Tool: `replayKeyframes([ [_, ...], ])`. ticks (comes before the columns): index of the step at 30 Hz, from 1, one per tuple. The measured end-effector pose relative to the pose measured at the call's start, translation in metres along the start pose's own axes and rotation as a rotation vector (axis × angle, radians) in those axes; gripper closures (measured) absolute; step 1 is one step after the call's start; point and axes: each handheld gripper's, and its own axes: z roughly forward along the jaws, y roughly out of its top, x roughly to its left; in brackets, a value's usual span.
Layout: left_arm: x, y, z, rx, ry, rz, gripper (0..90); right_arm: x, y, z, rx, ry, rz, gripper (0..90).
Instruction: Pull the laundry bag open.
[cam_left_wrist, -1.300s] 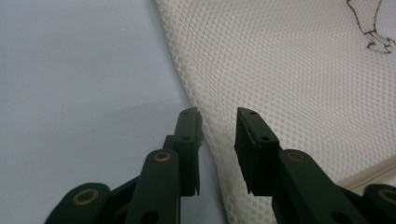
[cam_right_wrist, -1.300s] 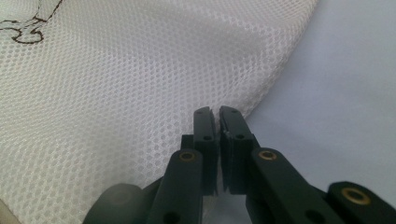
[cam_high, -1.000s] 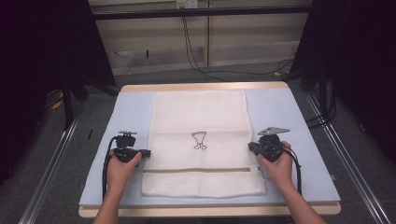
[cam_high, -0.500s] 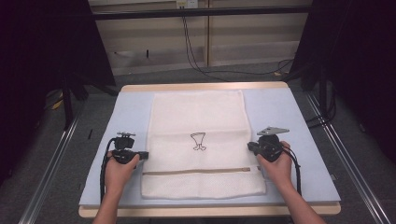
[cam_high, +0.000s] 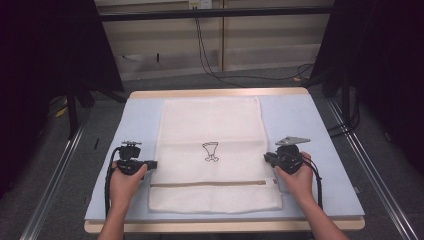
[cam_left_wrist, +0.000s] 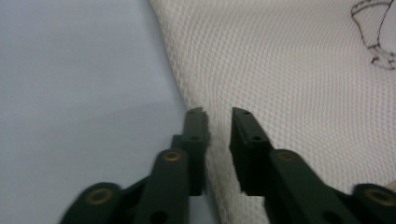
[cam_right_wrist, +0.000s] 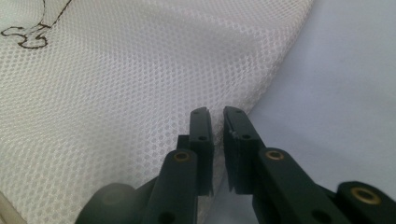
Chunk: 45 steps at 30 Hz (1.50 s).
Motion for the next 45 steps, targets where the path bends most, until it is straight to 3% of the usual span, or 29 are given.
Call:
replayKeyframes([
  [1,-0.001,0.001,-0.001,-0.027,0.009,-0.007,68.2,-0.001,0.000,-0.001,-0.003,0.002,-0.001,79.8],
  [2,-0.001,0.002,-0.004,-0.019,0.009,0.014,65.6,-0.001,0.000,-0.002,-0.006,0.004,0.011,77.9],
  [4,-0.004,0.003,-0.005,-0.035,0.005,0.015,59.3,-0.003,0.000,-0.006,-0.013,0.009,0.025,74.7],
  [6,-0.008,0.005,-0.006,-0.032,-0.013,0.014,57.4,-0.006,-0.001,-0.011,-0.020,0.012,0.039,67.9],
  [9,-0.017,0.009,-0.004,-0.020,-0.037,0.034,55.0,-0.007,-0.003,-0.017,-0.030,0.020,0.039,66.8],
  [15,-0.039,0.018,0.001,-0.017,-0.103,0.072,52.9,-0.001,-0.012,-0.031,-0.058,0.035,-0.038,78.6],
  [17,-0.048,0.021,0.003,-0.024,-0.133,0.067,52.2,0.002,-0.016,-0.035,-0.077,0.024,-0.068,84.0],
  [21,-0.064,0.027,0.008,-0.009,-0.199,0.091,51.8,0.003,-0.023,-0.042,-0.123,0.042,-0.063,89.7],
  [23,-0.071,0.029,0.011,0.007,-0.219,0.106,51.4,0.004,-0.026,-0.046,-0.132,0.052,-0.059,90.0],
  [24,-0.075,0.030,0.013,0.008,-0.241,0.094,51.4,0.005,-0.027,-0.047,-0.132,0.052,-0.063,90.0],
  [35,-0.101,0.032,0.027,0.058,-0.320,0.098,49.8,0.016,-0.037,-0.054,-0.113,0.080,-0.092,90.0],
  [39,-0.110,0.030,0.031,0.079,-0.345,0.097,49.3,0.017,-0.040,-0.056,-0.107,0.084,-0.118,90.0],
  [45,-0.126,0.028,0.037,0.098,-0.371,0.100,48.5,0.016,-0.047,-0.061,-0.099,0.096,-0.120,90.0],
])
